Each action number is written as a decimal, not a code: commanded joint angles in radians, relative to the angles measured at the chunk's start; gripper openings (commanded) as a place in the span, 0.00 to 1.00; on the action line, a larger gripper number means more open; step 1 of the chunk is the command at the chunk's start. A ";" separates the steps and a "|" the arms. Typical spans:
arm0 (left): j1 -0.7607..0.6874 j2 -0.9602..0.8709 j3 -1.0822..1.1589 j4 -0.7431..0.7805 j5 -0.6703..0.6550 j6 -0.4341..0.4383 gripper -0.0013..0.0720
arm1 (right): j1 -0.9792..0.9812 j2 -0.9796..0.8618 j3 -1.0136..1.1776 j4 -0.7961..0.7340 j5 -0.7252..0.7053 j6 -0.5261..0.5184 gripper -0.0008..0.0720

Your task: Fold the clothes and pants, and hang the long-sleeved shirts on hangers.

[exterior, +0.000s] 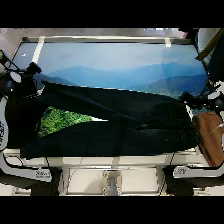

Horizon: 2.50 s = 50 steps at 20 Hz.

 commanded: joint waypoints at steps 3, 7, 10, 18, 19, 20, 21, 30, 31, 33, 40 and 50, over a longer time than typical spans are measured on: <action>0.015 0.073 0.006 0.002 -0.239 0.179 0.97 | -0.035 -0.055 0.102 0.001 0.085 0.012 0.78; 0.034 0.114 -0.002 0.137 -0.635 0.193 0.97 | -0.084 -0.060 0.146 -0.053 0.275 -0.008 0.78; 0.070 0.233 -0.111 0.164 -0.705 0.178 0.97 | -0.113 -0.059 0.146 -0.055 0.459 -0.105 0.78; 0.436 0.784 -0.754 0.167 -0.835 0.153 0.97 | -0.105 -0.047 0.146 0.019 0.606 -0.124 0.78; 0.488 0.808 -0.789 0.164 -0.827 0.162 0.97 | -0.095 -0.047 0.146 0.019 0.606 -0.124 0.78; 0.536 0.813 -0.812 0.148 -0.799 0.200 0.97 | -0.082 -0.047 0.146 0.019 0.605 -0.124 0.78; 0.573 0.798 -0.821 0.116 -0.763 0.261 0.97 | -0.069 -0.047 0.146 0.023 0.602 -0.124 0.78; 0.618 0.447 -0.766 -0.094 -0.677 0.435 0.90 | 0.049 -0.047 0.146 0.034 0.656 -0.138 0.78; 0.618 0.444 -0.761 -0.094 -0.673 0.435 0.79 | 0.049 -0.047 0.146 0.035 0.654 -0.138 0.78; 0.618 0.441 -0.760 -0.110 -0.652 0.435 0.58 | 0.049 -0.047 0.146 0.038 0.650 -0.133 0.78; 0.618 0.454 -0.711 -0.183 -0.729 0.505 0.03 | 0.049 -0.047 0.146 0.041 0.674 -0.130 0.78; 0.622 0.471 -0.383 -0.261 -0.623 0.383 0.03 | 0.049 -0.047 0.146 0.039 0.677 -0.129 0.78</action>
